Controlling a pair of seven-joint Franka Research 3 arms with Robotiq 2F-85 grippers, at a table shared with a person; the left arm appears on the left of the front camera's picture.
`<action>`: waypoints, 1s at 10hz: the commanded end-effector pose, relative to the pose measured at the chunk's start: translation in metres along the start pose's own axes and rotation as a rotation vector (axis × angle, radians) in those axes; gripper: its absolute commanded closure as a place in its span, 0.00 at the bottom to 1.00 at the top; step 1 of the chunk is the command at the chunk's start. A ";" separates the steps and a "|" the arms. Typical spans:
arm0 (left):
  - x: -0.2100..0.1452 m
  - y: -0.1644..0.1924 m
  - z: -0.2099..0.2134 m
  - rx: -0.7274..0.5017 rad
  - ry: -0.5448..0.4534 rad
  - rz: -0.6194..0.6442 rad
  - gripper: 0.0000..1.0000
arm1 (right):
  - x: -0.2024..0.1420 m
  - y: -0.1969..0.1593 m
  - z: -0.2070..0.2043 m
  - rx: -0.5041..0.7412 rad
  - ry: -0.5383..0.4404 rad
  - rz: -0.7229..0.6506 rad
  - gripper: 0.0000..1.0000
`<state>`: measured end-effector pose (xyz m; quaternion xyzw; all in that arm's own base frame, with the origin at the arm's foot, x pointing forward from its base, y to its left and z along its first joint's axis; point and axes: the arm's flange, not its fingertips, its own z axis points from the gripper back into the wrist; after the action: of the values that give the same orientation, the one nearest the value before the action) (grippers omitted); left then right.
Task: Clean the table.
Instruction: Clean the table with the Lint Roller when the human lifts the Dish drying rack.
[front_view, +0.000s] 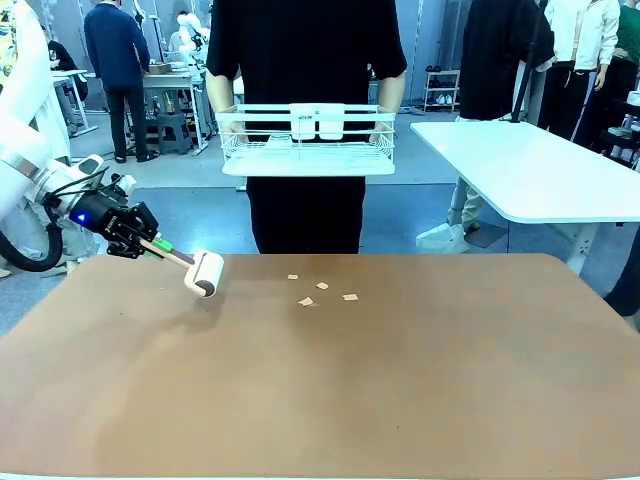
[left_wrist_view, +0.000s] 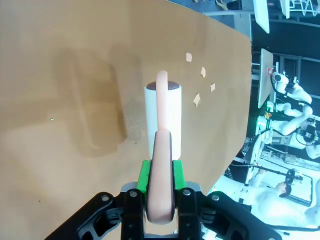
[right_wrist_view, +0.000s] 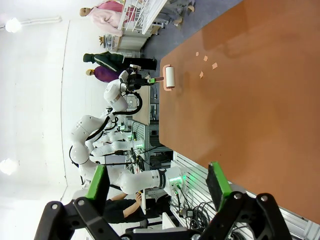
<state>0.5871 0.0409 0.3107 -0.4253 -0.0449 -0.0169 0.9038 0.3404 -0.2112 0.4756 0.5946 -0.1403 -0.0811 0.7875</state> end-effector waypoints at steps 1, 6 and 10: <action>-0.003 -0.003 0.002 -0.002 -0.002 -0.002 0.78 | -0.002 0.002 0.001 0.012 0.003 0.011 0.00; 0.018 0.005 -0.022 0.009 0.013 -0.005 0.78 | -0.002 0.002 0.001 0.012 0.003 0.011 0.00; 0.039 0.024 -0.032 -0.016 -0.002 -0.010 0.78 | -0.002 0.002 0.001 0.012 0.003 0.011 0.00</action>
<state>0.6213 0.0305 0.2757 -0.4267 -0.0342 -0.0242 0.9034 0.3404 -0.2113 0.4756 0.5946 -0.1403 -0.0812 0.7875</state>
